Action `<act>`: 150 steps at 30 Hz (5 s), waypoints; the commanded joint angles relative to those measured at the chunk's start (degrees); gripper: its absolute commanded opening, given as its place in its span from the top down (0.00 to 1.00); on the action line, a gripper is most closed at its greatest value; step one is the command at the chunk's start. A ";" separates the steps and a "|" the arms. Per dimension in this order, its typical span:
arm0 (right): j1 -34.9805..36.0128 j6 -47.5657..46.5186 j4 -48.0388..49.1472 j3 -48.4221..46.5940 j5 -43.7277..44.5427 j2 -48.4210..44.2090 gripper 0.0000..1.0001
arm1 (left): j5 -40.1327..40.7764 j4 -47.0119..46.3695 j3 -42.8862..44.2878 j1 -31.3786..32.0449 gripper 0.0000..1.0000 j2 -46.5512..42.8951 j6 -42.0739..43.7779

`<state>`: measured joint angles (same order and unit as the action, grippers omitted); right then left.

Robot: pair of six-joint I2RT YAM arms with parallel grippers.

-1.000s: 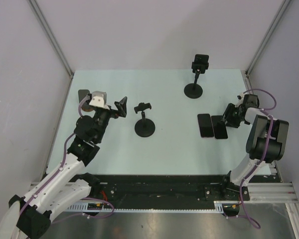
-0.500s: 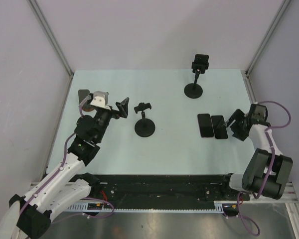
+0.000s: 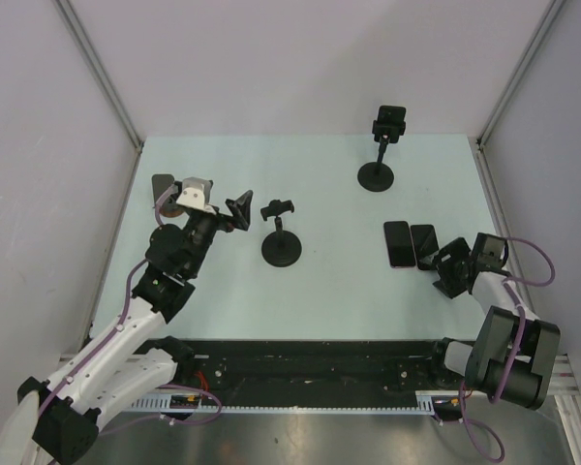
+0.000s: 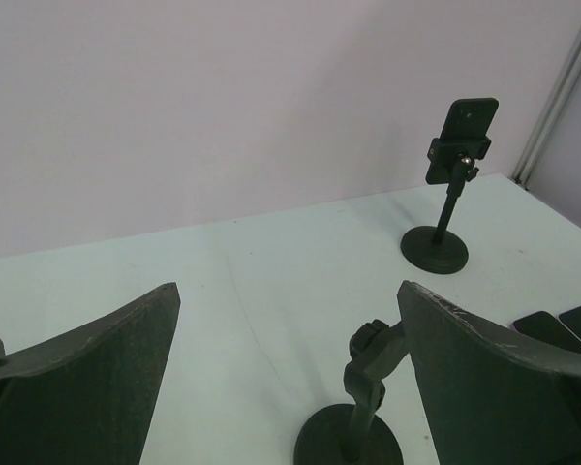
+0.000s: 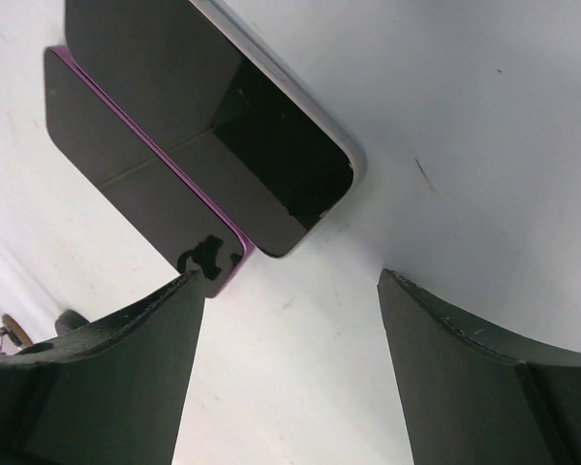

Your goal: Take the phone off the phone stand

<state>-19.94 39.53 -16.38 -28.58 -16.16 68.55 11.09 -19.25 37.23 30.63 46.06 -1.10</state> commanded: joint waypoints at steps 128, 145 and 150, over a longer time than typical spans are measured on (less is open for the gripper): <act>36.56 -30.30 8.30 -15.28 25.22 -13.09 0.11 | -25.69 25.13 44.86 -36.52 1.00 49.91 7.95; 30.67 -28.90 6.72 -21.77 19.43 -7.58 0.05 | -25.25 26.71 43.01 -35.82 0.13 42.72 2.95; 29.00 -28.54 8.20 -28.19 19.33 0.07 0.04 | -21.55 27.33 40.21 -33.62 0.00 35.26 -4.15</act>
<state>9.93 10.50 -10.79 -51.11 4.38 63.66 -12.05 9.41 79.02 -4.78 89.89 0.45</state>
